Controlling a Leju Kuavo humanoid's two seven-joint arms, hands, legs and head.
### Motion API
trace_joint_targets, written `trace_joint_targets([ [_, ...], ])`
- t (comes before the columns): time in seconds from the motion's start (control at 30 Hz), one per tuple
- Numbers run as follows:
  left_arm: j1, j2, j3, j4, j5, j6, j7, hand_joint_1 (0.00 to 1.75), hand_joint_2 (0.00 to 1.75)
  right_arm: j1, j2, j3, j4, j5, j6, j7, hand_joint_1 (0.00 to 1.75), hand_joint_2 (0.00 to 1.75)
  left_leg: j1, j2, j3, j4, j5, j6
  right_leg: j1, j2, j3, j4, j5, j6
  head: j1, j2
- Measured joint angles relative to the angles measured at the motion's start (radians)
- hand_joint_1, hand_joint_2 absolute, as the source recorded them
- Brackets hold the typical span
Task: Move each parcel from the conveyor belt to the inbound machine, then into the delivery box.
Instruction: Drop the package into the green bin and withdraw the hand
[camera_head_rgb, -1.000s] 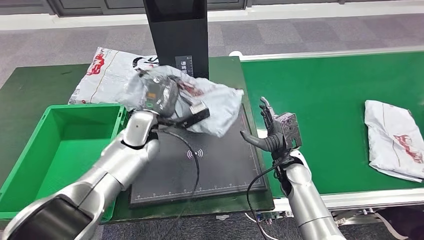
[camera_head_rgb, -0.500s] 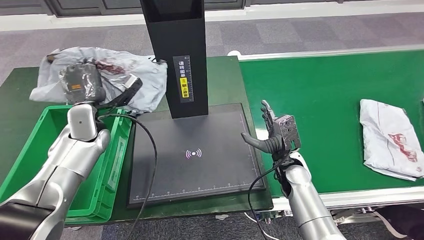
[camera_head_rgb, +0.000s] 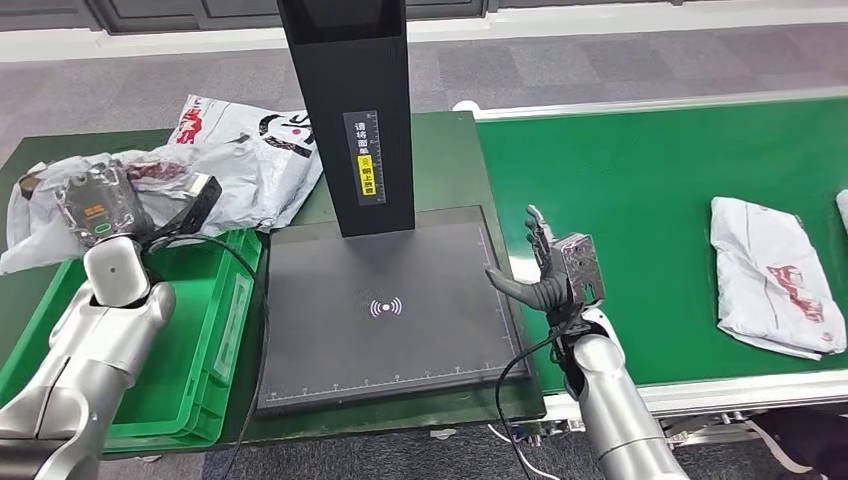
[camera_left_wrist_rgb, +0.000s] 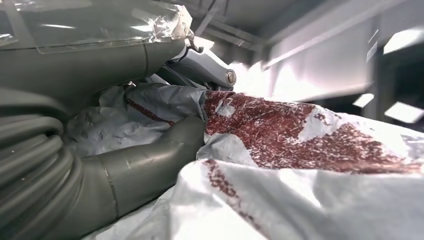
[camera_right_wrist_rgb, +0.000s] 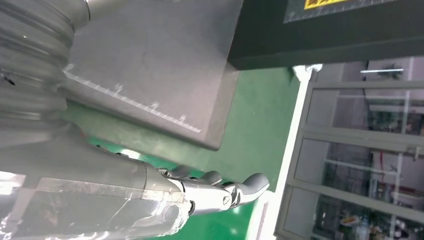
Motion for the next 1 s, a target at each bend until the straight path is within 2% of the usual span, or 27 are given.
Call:
trace_joint_targets([
  [0.17, 0.0, 0.041, 0.016, 0.073, 0.0, -0.13, 0.047, 1.75, 1.75, 0.007, -0.001, -0.02, -0.003, 0.006, -0.001, 0.016, 0.0, 1.75, 0.001, 0.001, 0.0, 0.0, 0.0, -0.001, 0.001, 0.001, -0.001, 0.0, 0.0, -0.001, 0.0, 0.0],
  [0.33, -0.007, 0.046, 0.015, 0.123, -0.001, -0.284, 0.093, 1.75, 1.75, 0.016, -0.001, -0.022, -0.026, 0.024, -0.004, 0.033, 0.0, 1.75, 0.001, 0.002, 0.0, 0.0, 0.0, -0.001, 0.001, 0.001, -0.001, 0.0, 0.0, -0.001, 0.0, 0.0],
  [0.47, -0.024, 0.045, 0.011, 0.155, -0.001, -0.374, 0.159, 1.08, 1.75, 0.033, 0.003, -0.026, -0.049, 0.04, -0.004, 0.041, 0.0, 1.75, 0.001, 0.002, 0.0, 0.0, 0.0, -0.001, 0.001, 0.002, -0.001, 0.0, 0.0, -0.001, 0.0, 0.0],
  [1.0, -0.032, 0.052, 0.011, 0.187, -0.001, -0.369, 0.173, 1.08, 1.75, 0.075, 0.019, -0.052, -0.108, 0.055, -0.001, 0.047, 0.0, 1.75, 0.001, 0.002, 0.0, 0.0, 0.001, -0.001, 0.001, 0.002, -0.001, 0.0, 0.001, -0.001, 0.0, 0.0],
])
